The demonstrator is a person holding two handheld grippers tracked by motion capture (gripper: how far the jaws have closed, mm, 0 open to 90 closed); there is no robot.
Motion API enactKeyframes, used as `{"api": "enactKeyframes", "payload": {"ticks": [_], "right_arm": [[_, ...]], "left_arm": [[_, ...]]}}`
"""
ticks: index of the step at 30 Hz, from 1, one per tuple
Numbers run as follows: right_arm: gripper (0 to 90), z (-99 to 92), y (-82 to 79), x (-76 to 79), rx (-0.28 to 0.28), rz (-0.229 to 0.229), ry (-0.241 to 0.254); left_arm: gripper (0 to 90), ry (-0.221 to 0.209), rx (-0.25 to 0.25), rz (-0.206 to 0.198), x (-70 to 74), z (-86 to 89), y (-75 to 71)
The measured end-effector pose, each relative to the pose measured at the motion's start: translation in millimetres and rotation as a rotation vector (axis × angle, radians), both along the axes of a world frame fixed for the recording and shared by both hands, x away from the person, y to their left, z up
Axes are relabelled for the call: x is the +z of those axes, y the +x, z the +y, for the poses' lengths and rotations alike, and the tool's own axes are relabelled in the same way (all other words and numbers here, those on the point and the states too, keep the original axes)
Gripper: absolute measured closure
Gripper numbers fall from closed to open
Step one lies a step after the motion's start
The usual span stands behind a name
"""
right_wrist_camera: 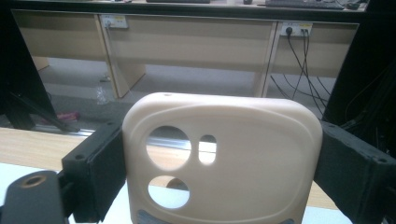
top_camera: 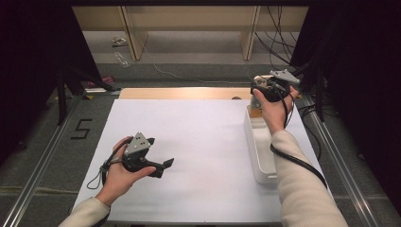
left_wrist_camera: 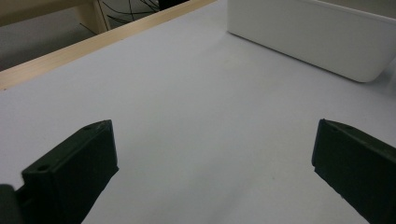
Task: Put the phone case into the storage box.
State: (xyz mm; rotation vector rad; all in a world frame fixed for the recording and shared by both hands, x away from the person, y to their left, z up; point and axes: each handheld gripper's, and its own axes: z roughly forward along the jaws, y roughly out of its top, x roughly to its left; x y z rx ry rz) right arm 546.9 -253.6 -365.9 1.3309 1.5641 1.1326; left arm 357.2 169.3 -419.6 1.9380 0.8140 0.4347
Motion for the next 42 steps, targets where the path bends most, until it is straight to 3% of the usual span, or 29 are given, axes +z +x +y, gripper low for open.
{"api": "enactKeyframes", "payload": {"ticks": [42], "right_arm": [[11.7,2.8,4.5,-16.2,0.004,0.044,-0.008]], "left_arm": [[0.0,0.002,-0.004,0.000,-0.1,-0.7,-0.1]]}}
